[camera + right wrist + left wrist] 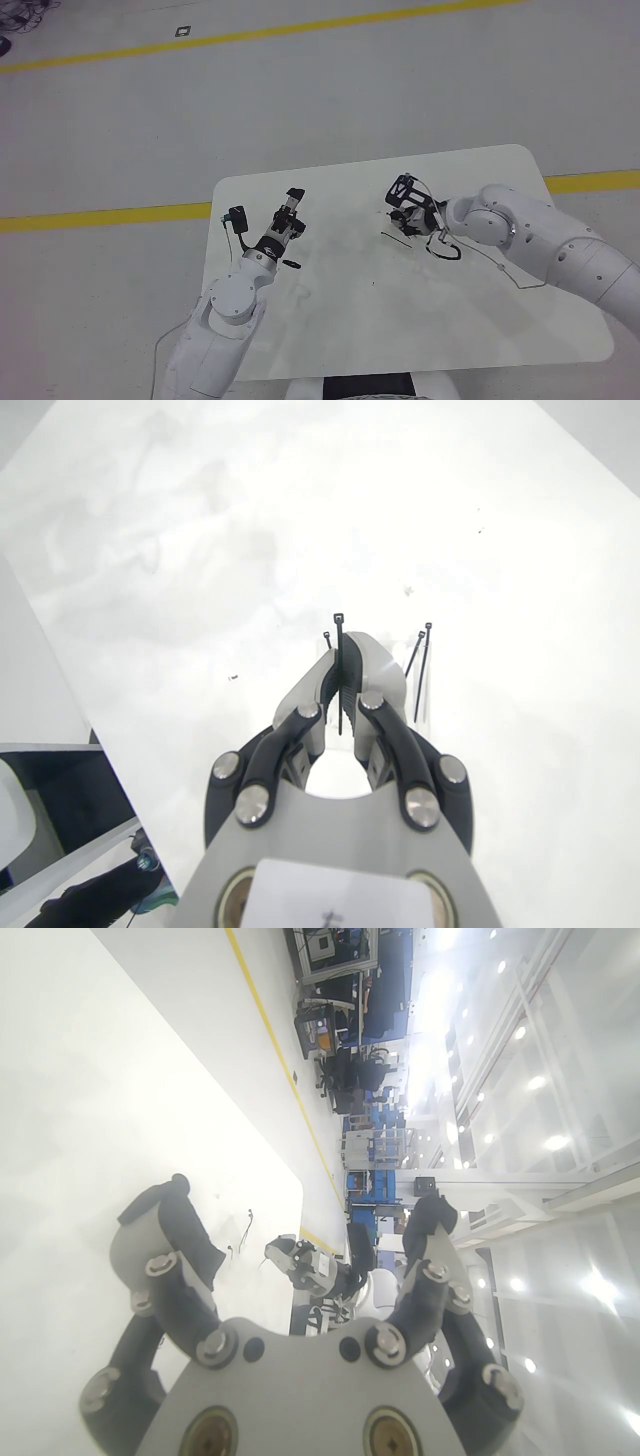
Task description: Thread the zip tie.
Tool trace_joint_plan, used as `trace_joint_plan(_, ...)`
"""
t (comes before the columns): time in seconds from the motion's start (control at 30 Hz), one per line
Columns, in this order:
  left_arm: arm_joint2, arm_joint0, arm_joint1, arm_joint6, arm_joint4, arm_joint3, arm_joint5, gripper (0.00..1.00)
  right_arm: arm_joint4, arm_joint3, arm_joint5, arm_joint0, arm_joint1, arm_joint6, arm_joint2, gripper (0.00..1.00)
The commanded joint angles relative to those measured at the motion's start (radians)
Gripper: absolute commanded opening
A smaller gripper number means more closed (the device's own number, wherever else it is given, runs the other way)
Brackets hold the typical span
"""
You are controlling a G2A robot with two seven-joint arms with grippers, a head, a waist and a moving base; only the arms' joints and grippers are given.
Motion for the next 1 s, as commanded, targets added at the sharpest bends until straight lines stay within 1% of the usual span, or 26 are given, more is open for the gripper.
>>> trace_joint_plan(0.0, 0.000, 0.000, 0.000, 0.000, 0.000, 0.000, 0.000, 1.00, 0.016, -0.014, 0.000, -0.005, 0.011, -0.017, 0.004, 0.00)
trace_joint_plan(0.17, 0.000, 0.000, 0.000, 0.000, 0.000, 0.000, 0.000, 1.00, 0.082, -0.049, 0.000, -0.020, 0.041, -0.051, 0.013, 0.00)
trace_joint_plan(0.33, 0.000, 0.000, 0.000, 0.000, 0.000, 0.000, 0.000, 1.00, 0.160, -0.047, 0.000, -0.022, 0.064, -0.052, 0.013, 0.00)
trace_joint_plan(0.73, 0.000, 0.000, 0.000, 0.000, 0.000, 0.000, 0.000, 1.00, 0.160, -0.047, 0.000, -0.022, 0.064, -0.052, 0.013, 0.00)
trace_joint_plan(0.8, 0.000, 0.000, 0.000, 0.001, 0.000, 0.001, -0.001, 1.00, 0.165, -0.052, 0.007, -0.039, 0.062, -0.093, 0.023, 0.00)
trace_joint_plan(0.87, 0.009, 0.000, -0.002, 0.008, 0.001, 0.007, -0.011, 1.00, 0.160, -0.056, 0.034, -0.061, 0.061, -0.147, 0.041, 0.00)
trace_joint_plan(0.97, 0.036, 0.000, -0.006, 0.021, 0.016, 0.008, -0.021, 1.00, 0.185, -0.057, 0.037, -0.096, 0.063, -0.232, 0.076, 0.00)
